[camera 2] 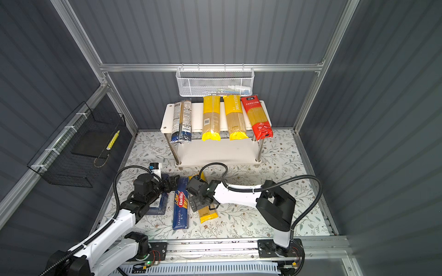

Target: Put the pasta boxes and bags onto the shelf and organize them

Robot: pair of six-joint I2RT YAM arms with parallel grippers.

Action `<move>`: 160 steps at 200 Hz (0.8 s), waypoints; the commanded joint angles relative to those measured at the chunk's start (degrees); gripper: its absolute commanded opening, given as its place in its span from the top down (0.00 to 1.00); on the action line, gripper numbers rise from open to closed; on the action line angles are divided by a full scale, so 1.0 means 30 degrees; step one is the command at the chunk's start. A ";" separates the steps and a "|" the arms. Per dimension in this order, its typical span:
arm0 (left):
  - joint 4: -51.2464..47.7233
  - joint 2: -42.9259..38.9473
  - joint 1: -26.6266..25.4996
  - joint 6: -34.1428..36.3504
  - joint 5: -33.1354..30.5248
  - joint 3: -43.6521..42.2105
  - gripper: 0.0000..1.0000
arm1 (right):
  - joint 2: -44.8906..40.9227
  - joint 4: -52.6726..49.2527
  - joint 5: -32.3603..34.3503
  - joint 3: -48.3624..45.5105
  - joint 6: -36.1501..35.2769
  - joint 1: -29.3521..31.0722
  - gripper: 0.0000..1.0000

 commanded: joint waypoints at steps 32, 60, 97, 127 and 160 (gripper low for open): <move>-0.0148 0.0098 -0.0092 -0.0048 0.0036 -0.0072 0.01 | 0.1436 -0.1417 0.0712 0.0604 -0.0545 0.0014 0.01; -0.0164 -0.0034 -0.0092 0.0027 -0.0150 -0.0191 0.01 | 0.2105 -0.1910 0.0882 0.1087 -0.0173 0.0014 0.01; -0.0180 -0.0034 -0.0092 0.0037 -0.0071 -0.0147 0.01 | 0.2110 -0.1226 0.0847 0.0649 0.0178 -0.0005 0.01; -0.0210 -0.0121 -0.0092 0.0009 0.0049 -0.0147 0.01 | 0.1999 -0.0296 0.0182 -0.0348 0.0509 -0.0234 0.01; -0.0140 -0.0178 -0.0092 0.0031 0.0200 -0.0191 0.01 | 0.2074 0.0150 -0.0332 -0.0661 0.0790 -0.0177 0.01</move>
